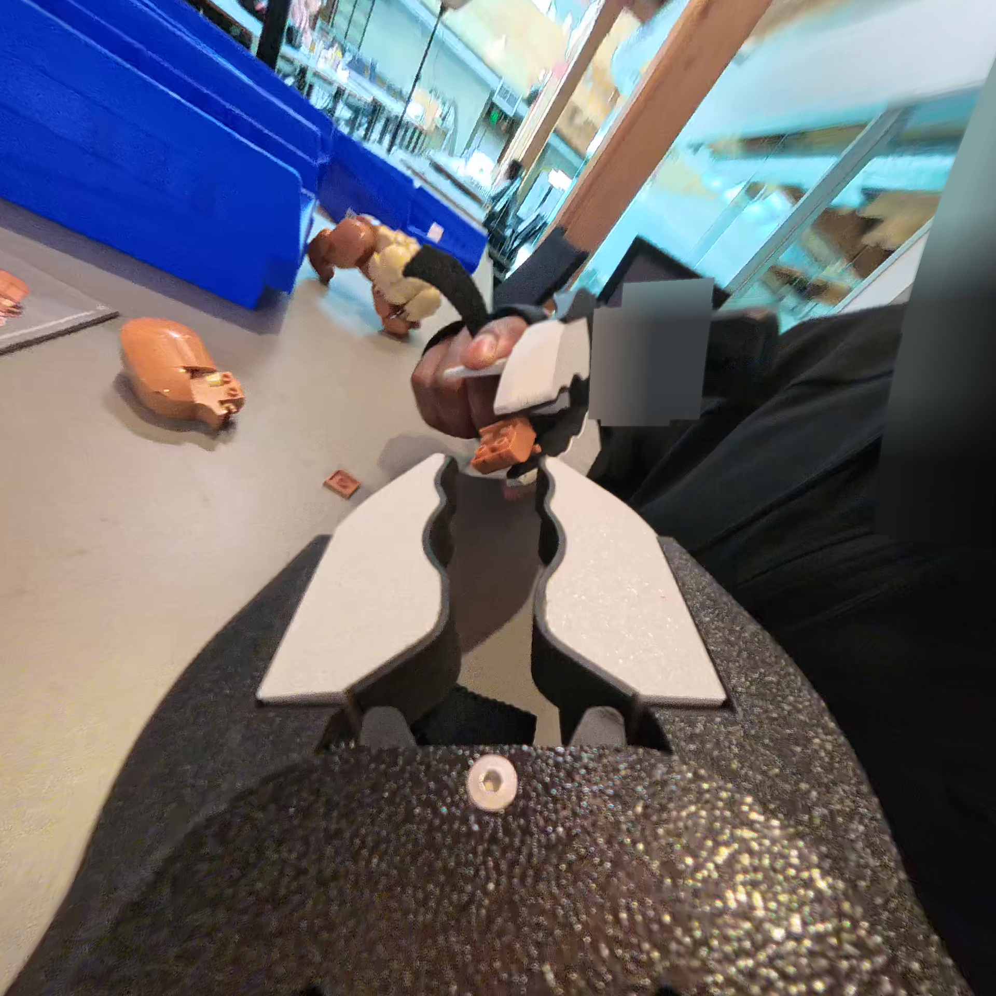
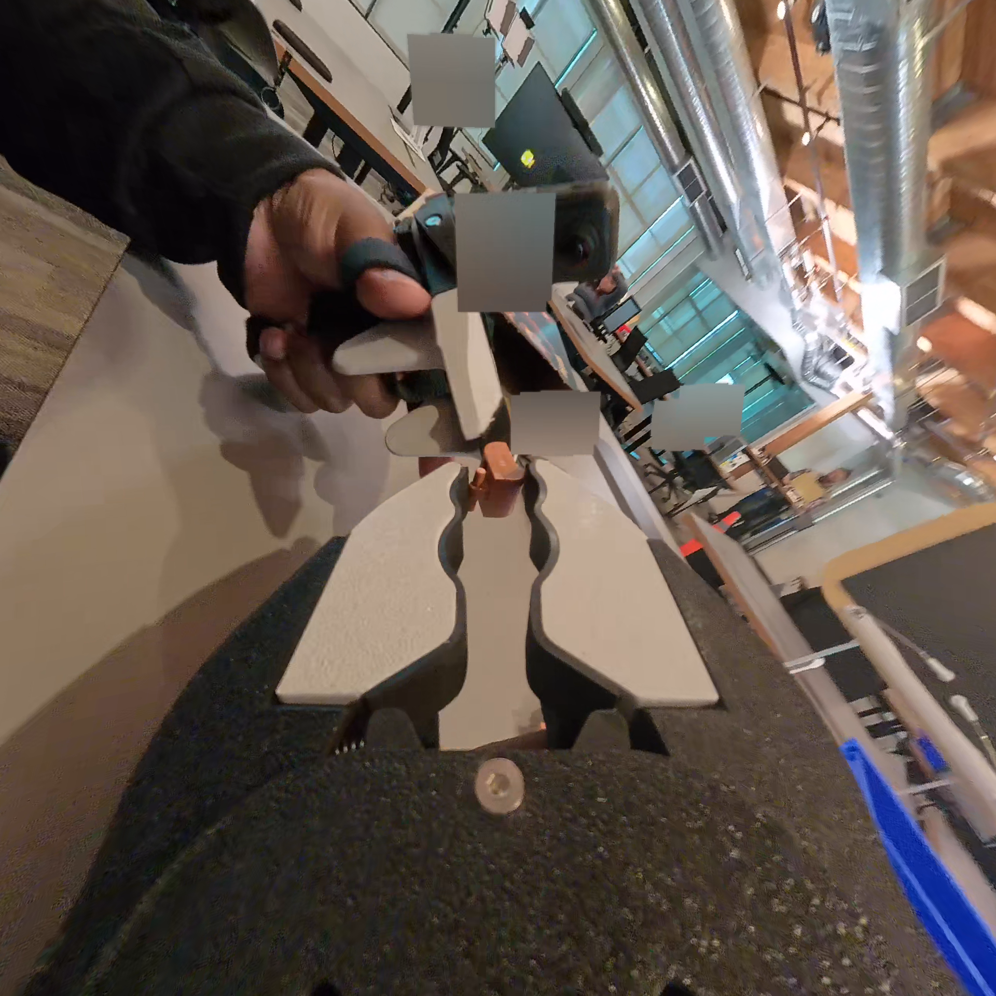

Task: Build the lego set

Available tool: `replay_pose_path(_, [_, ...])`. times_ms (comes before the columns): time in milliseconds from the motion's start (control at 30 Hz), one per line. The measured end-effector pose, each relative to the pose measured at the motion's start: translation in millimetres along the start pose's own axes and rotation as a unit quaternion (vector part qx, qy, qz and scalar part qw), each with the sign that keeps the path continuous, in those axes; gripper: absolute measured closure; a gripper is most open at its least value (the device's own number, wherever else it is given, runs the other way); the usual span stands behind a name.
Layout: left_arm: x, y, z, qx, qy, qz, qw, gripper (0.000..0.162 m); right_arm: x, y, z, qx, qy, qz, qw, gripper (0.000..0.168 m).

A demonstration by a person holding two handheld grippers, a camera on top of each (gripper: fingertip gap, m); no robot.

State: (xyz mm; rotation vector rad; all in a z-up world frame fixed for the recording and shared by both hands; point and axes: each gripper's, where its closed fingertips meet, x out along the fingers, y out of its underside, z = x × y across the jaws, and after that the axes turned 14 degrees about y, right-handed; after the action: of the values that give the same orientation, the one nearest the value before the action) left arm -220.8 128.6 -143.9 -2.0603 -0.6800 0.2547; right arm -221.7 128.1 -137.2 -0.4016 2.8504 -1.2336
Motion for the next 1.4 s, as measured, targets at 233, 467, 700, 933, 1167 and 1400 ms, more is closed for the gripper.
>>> replay_pose_path(233, [6.3,1.7,-5.8,-0.008,0.033,-0.025,0.999,0.143,-0.8,-6.6,1.1,-0.046,0.022,-0.026,0.998,0.148])
replay_pose_path(467, [9.2,2.9,-11.0,-0.004,0.054,-0.024,0.998,0.144,-1.6,-6.6,-0.4,-0.017,0.022,-0.023,0.999,0.141])
replay_pose_path(700, [11.7,9.3,-11.7,-0.020,0.054,0.017,0.998,0.144,-2.6,-7.4,8.7,-0.014,-0.011,-0.025,1.000,0.148])
replay_pose_path(933, [15.2,7.5,-14.5,-0.056,0.063,0.029,0.996,0.145,-5.5,-9.6,6.3,0.022,-0.022,-0.025,0.999,0.148])
replay_pose_path(1167, [15.5,11.2,-11.3,-0.053,0.058,0.038,0.996,0.145,-6.0,-4.8,9.1,0.030,-0.031,-0.006,0.999,0.148])
replay_pose_path(1400, [14.1,24.6,6.8,-0.001,-0.008,0.059,0.998,0.144,-23.2,24.8,4.5,0.035,-0.019,0.085,0.996,0.136])
